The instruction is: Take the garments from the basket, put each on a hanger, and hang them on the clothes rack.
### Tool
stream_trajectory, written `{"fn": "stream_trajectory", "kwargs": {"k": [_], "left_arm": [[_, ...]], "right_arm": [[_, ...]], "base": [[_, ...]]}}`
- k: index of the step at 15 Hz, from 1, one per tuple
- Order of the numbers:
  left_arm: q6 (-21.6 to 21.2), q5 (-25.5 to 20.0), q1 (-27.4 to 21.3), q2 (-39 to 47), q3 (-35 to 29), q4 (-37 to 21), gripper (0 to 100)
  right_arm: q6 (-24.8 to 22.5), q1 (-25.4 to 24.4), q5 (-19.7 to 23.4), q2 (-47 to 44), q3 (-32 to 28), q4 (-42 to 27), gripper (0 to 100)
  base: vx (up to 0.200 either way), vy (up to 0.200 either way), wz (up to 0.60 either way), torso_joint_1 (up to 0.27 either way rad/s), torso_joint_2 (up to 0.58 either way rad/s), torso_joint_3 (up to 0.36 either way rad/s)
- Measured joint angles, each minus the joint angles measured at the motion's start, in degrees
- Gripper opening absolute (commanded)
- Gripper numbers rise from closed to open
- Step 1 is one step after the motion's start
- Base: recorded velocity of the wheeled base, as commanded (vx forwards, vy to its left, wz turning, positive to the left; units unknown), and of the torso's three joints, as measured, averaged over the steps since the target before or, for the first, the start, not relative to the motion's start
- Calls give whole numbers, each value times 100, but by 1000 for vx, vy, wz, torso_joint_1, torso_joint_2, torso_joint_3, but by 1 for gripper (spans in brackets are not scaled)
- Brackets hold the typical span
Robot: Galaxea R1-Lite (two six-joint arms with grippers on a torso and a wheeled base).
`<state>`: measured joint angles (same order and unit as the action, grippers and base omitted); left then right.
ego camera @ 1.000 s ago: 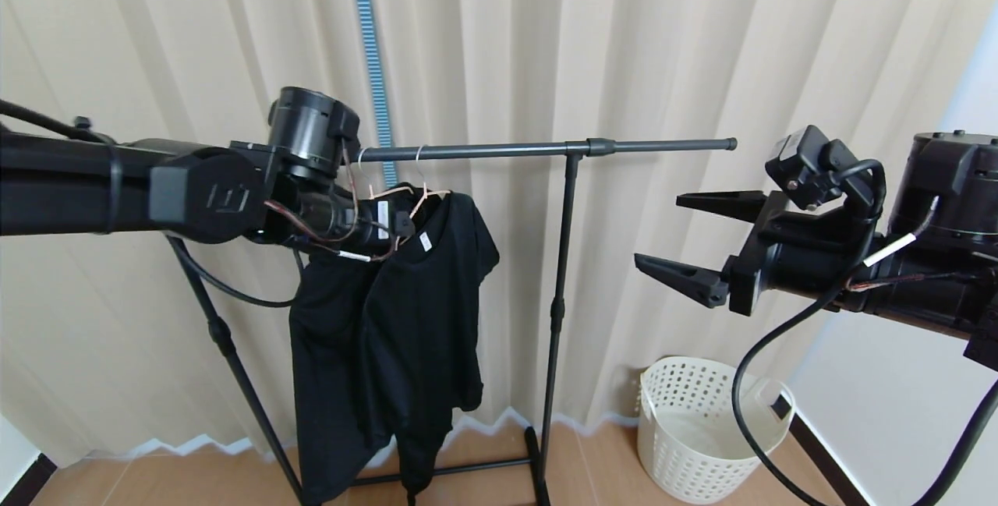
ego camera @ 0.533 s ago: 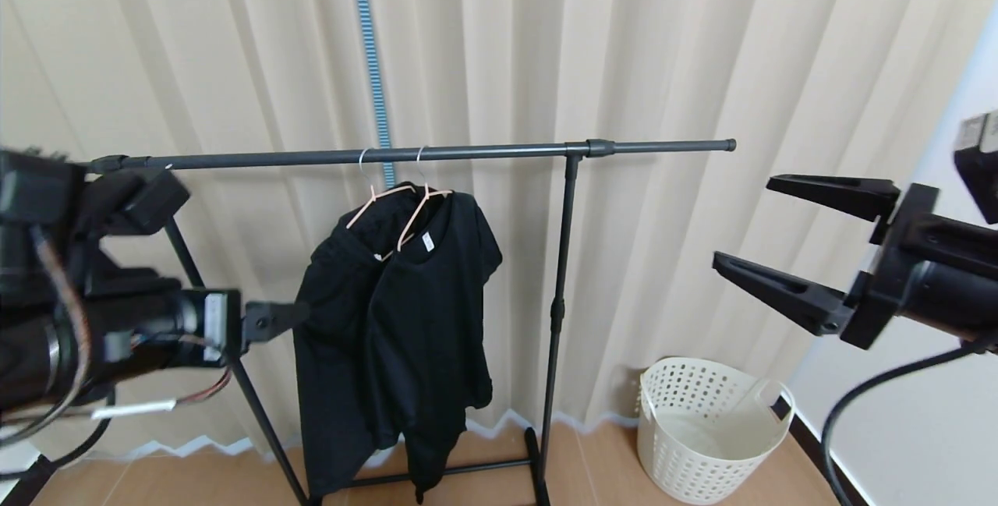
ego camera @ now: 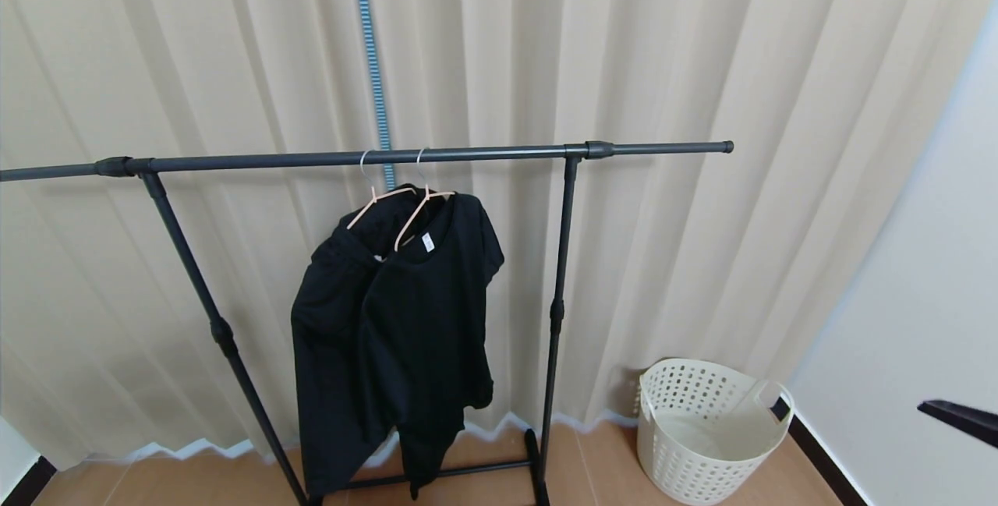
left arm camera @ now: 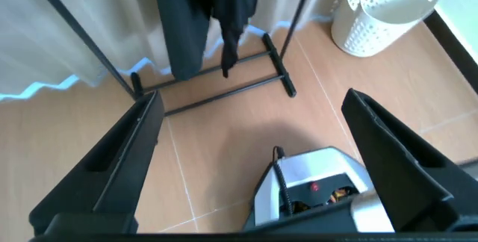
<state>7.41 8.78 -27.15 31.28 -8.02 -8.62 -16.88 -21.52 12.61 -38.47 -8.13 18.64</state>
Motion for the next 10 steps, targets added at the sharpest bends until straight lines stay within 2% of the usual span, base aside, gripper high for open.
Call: {"fn": "stream_trajectory", "kwargs": {"k": [2, 4, 6, 10], "left_arm": [[-20, -279, -143, -560, 293, 41, 100], [-46, -288, -188, -850, 378, 52, 100], [-38, -229, -162, -951, 393, 57, 100], [-39, -9, 304, -868, 404, 52, 100]], "right_arm": [[9, 16, -123, 579, 549, -215, 100], [24, 49, -155, 1006, 745, -378, 100], [94, 165, -235, 1502, 800, -953, 100], [172, 1014, -446, 2317, 808, -1257, 100]], "base": [[0, 0, 0, 0, 0, 0], [0, 0, 0, 0, 0, 0], [0, 0, 0, 0, 0, 0], [0, 0, 0, 0, 0, 0]]}}
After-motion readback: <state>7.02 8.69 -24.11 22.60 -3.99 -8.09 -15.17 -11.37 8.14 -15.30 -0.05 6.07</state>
